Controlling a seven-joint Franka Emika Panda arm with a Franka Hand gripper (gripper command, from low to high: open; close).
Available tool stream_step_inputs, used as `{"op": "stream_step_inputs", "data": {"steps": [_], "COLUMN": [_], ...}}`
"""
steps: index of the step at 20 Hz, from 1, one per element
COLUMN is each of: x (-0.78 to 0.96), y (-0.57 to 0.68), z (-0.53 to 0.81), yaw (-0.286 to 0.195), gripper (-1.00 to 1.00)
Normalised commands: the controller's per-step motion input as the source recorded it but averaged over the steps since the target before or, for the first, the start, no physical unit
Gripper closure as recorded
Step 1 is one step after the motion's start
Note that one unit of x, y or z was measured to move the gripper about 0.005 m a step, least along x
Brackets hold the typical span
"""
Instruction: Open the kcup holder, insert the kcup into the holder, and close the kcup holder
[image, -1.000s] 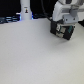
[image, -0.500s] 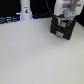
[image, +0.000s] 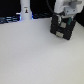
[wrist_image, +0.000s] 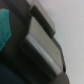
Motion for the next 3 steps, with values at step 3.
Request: {"op": "stream_step_inputs", "data": {"steps": [3], "x": [0.02], "y": [0.0], "z": [0.01], "yaw": [-0.002], "gripper": [-1.0]}}
